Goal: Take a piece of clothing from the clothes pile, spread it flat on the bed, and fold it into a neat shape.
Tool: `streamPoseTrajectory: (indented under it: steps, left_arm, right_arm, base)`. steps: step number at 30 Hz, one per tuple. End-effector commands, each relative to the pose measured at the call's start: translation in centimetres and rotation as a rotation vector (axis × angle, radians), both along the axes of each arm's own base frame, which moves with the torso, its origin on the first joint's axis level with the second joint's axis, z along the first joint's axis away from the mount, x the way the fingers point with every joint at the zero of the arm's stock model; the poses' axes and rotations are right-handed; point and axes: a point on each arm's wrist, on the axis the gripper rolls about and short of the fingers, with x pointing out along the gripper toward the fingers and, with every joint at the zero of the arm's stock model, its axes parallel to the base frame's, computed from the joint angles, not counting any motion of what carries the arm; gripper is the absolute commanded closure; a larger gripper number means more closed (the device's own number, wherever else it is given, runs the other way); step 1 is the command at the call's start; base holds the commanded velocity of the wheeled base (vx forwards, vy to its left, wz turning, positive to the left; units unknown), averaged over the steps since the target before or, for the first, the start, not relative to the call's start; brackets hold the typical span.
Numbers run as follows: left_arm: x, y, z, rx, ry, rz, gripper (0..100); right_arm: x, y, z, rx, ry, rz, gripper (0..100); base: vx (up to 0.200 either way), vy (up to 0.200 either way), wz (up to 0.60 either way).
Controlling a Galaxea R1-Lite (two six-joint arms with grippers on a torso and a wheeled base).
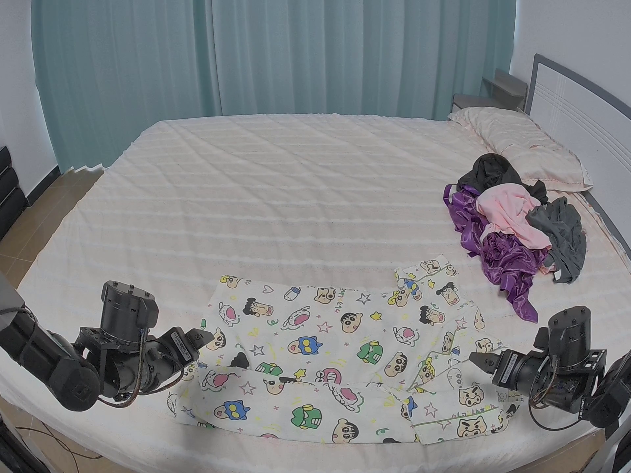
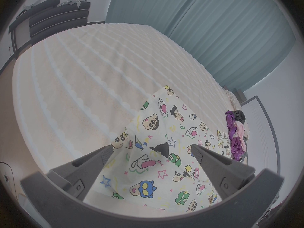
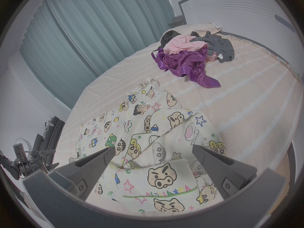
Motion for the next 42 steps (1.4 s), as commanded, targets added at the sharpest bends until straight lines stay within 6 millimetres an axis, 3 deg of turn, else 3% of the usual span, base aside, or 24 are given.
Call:
streamPoseTrajectory:
  steps: [1,42]
  left_arm:
    - [0.01,-0.32,-0.31,0.003,0.009,-0.011,0]
    - [-0.02,-0.97,-0.47,-0.034,0.008,0.010,0]
  right_arm:
    - [-0.02,-0.12,-0.35,-0.007,0.018,-0.004,0]
    - [-0.07,0.04,-0.37,-0.024,0.014,0.009,0]
  base:
    - [0.000,0.000,0.00]
    - [0.000,-0.015,0.00]
